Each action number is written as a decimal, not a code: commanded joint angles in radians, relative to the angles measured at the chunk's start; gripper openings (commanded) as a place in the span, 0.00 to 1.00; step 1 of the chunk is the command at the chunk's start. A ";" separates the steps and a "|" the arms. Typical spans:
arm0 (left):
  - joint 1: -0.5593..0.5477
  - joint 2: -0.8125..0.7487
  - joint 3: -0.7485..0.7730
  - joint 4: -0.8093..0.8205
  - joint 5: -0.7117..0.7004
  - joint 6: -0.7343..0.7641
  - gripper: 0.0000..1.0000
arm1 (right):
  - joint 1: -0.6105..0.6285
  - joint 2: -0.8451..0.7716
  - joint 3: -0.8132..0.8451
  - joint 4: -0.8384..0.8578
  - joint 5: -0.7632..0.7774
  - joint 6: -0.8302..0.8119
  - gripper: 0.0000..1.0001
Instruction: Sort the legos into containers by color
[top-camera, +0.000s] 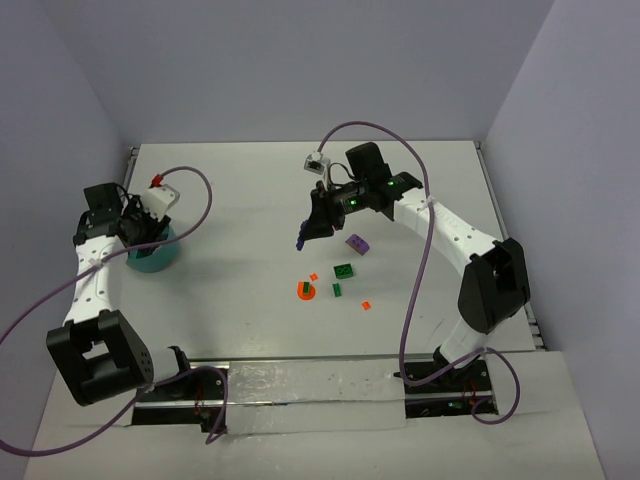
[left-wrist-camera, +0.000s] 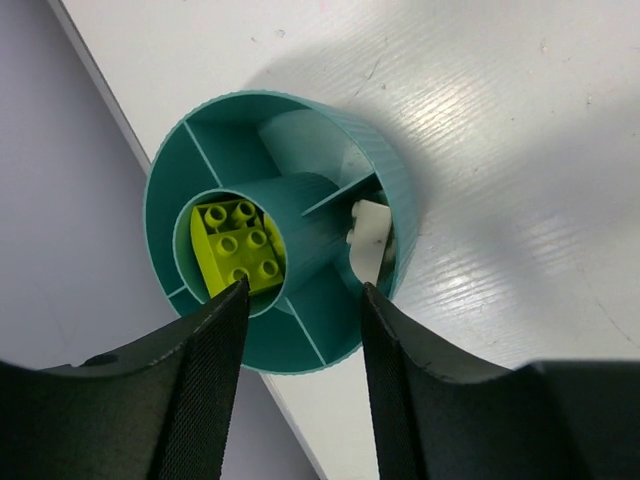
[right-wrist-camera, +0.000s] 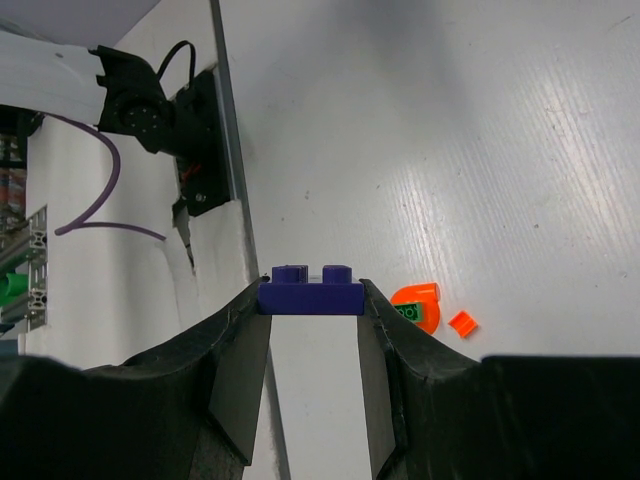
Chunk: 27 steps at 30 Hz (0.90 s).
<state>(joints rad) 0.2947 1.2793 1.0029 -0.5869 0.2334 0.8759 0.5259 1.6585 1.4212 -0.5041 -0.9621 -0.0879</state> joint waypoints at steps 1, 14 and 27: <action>-0.003 -0.024 0.100 -0.028 0.146 -0.030 0.58 | 0.005 -0.003 0.048 -0.004 -0.028 -0.013 0.00; -0.212 -0.005 0.263 -0.531 1.063 0.124 0.58 | 0.021 0.085 0.064 0.051 -0.485 0.080 0.00; -0.374 -0.232 -0.011 0.206 0.815 -0.667 0.63 | -0.042 0.102 -0.339 1.248 -0.143 1.358 0.00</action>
<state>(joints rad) -0.0264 1.1119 0.9895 -0.6598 1.1339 0.4769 0.5226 1.7703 1.1022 0.4261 -1.2627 0.9183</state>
